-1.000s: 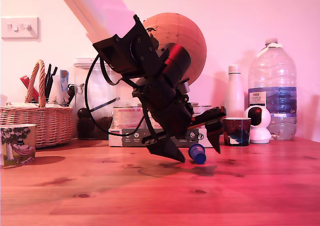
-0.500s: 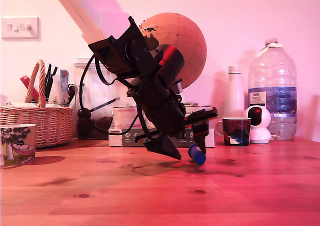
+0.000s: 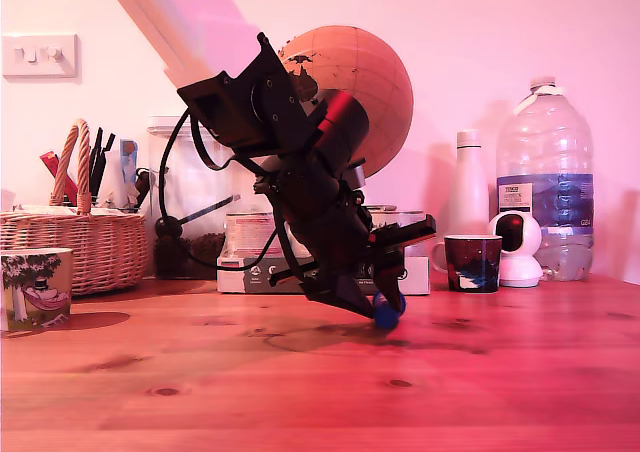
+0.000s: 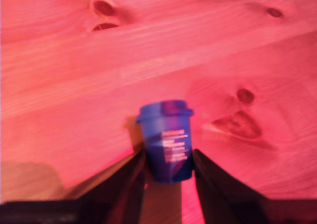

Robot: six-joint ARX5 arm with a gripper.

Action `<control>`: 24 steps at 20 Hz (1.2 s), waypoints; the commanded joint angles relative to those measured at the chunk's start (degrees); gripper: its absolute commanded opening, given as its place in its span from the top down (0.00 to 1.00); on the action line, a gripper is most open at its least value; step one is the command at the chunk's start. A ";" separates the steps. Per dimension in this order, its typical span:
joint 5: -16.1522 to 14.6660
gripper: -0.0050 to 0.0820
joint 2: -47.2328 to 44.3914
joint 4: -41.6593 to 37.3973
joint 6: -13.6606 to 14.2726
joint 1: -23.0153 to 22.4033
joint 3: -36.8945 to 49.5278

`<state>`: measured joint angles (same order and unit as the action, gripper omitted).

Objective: Pick up the coffee capsules on the table and drop them inside the coffee cup

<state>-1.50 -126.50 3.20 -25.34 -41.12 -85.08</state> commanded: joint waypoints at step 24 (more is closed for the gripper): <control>-9.01 0.86 6.71 7.04 24.61 -0.02 -0.57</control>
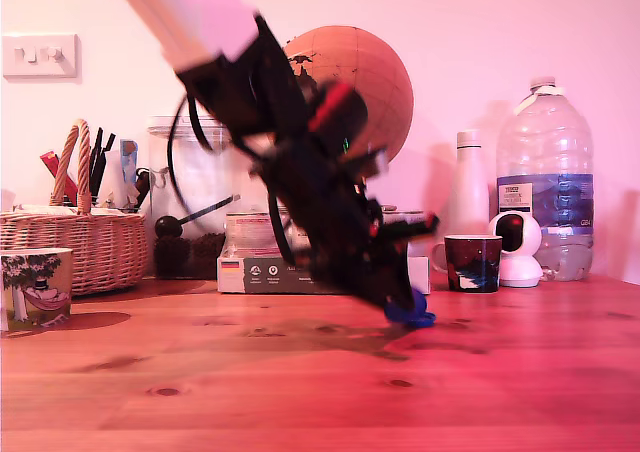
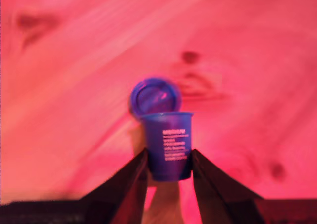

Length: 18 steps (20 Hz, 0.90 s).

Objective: Pick up the coffee capsules on the table and drop them inside the coffee cup

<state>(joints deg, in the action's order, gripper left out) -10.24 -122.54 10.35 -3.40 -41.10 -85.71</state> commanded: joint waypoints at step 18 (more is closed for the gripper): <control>-0.28 0.86 14.36 15.67 9.42 4.31 0.35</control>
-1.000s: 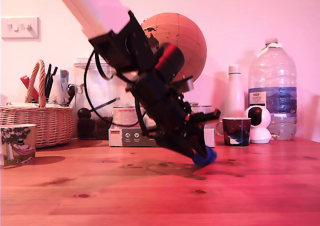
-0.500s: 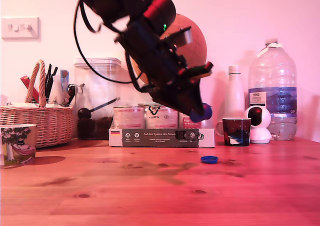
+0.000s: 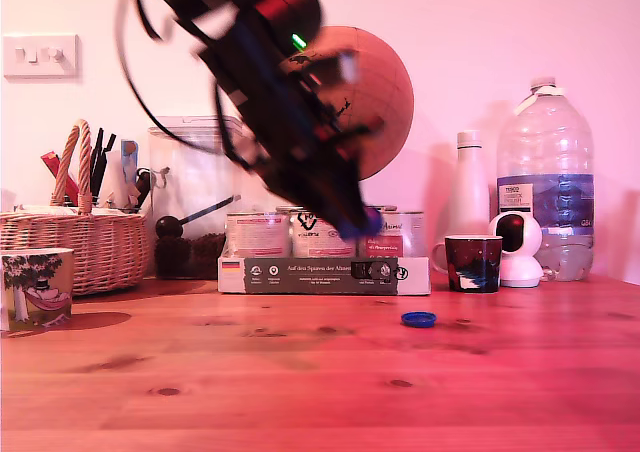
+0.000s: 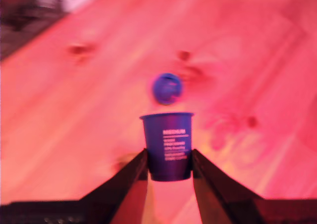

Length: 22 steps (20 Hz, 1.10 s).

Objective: Pick up the coffee capsules on the table and drop them inside the coffee cup

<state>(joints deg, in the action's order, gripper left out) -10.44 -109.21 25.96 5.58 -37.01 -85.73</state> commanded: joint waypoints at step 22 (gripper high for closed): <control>0.87 0.86 18.01 -11.47 -0.37 11.91 26.62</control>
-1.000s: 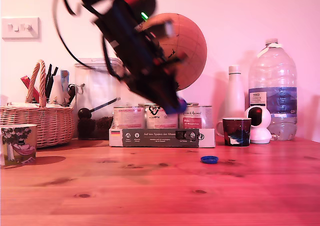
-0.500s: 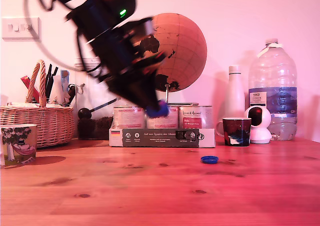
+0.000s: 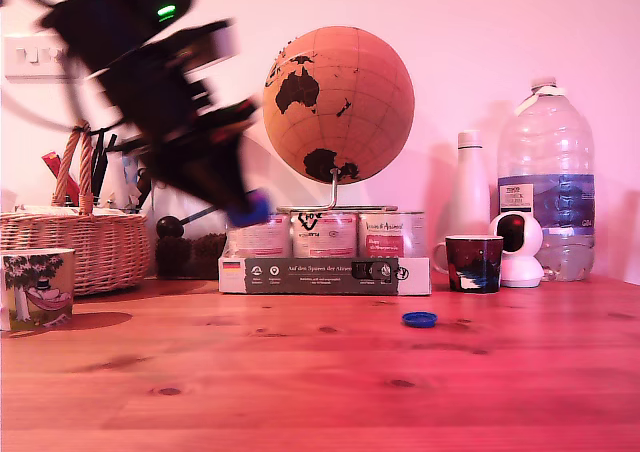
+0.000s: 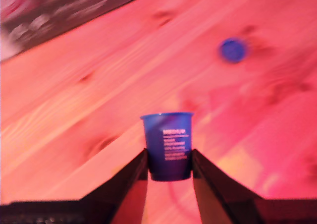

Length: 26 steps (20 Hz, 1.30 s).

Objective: Pick up the coffee capsules on the table and drop them inside the coffee cup

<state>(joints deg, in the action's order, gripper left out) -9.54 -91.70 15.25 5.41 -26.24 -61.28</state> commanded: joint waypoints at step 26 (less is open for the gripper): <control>-0.76 0.86 8.57 -10.69 -2.56 31.47 12.55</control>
<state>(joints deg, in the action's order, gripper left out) -10.13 -83.40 5.34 3.14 5.50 -50.22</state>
